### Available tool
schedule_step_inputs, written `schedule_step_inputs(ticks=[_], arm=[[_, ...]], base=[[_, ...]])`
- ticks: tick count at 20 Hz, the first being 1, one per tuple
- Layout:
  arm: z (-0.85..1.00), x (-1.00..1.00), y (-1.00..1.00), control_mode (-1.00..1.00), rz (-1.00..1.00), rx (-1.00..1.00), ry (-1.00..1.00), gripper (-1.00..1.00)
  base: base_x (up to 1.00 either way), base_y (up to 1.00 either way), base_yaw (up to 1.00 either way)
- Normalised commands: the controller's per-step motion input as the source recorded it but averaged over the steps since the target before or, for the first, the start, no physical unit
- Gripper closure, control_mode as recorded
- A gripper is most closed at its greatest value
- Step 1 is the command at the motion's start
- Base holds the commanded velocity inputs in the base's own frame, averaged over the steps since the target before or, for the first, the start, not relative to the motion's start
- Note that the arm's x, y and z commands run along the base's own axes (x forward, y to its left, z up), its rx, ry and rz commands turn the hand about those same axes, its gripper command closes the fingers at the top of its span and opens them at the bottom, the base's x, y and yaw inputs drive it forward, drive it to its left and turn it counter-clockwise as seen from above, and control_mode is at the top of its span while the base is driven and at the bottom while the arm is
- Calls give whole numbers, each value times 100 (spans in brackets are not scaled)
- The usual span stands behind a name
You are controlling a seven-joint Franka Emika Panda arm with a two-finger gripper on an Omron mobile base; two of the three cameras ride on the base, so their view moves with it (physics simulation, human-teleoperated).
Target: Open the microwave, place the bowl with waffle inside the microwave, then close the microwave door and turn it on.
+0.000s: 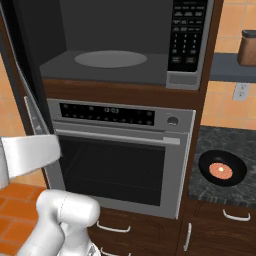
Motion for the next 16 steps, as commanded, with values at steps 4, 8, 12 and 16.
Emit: schedule_step_inputs(ticks=[4, 8, 12, 16], arm=[[-38, -51, -100, -100, -8, 34, 35, -100], [-19, 20, -89, -100, -4, 40, 31, -100], [-9, 40, -66, -100, 0, 46, 8, -100], [-25, 57, -9, -100, 1, 43, -12, -100]], base=[[0, 0, 0], [0, 0, 0], [0, 0, 0], [0, 0, 0]])
